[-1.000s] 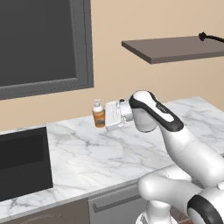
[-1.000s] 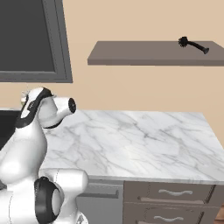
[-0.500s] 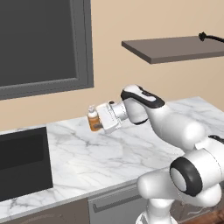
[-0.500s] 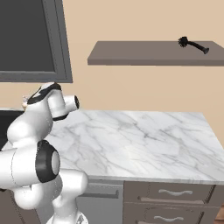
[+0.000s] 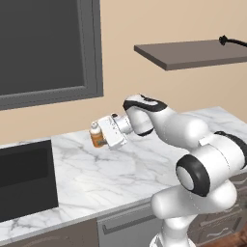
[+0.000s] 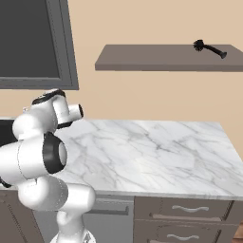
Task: Locate and retrieve the soap dispenser and dish brush from the cabinet. Place them next to the sink.
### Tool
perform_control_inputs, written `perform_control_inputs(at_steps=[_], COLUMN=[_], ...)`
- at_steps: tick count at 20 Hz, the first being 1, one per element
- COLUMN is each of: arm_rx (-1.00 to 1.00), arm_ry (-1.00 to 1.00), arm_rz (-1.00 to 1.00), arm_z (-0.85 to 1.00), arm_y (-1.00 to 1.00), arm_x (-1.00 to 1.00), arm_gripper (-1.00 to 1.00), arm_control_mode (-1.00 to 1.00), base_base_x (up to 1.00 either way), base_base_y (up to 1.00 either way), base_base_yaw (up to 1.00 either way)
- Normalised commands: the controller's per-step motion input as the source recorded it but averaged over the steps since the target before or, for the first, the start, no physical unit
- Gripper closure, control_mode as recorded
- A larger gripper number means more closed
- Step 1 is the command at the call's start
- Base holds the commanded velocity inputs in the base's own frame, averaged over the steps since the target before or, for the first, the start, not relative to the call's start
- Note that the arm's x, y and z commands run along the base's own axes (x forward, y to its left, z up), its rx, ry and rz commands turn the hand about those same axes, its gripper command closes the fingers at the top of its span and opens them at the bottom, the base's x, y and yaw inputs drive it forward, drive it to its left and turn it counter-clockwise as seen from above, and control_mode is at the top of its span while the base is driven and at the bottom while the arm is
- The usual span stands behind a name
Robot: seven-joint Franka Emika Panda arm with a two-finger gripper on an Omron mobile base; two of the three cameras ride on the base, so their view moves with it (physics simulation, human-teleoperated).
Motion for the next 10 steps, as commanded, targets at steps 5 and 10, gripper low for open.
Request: perform_control_inputs(at_steps=[5, 10], arm_rx=[0.00, 0.00], arm_ry=[0.00, 0.00], arm_rz=[0.02, 0.00], arm_z=[-0.37, -0.32], arm_y=[0.33, 0.22], arm_x=[0.07, 0.13], arm_gripper=[1.00, 1.00], arm_control_mode=[-1.00, -1.00], base_base_x=[0.00, 0.00], base_base_y=[0.00, 0.00], base_base_yaw=[0.00, 0.00])
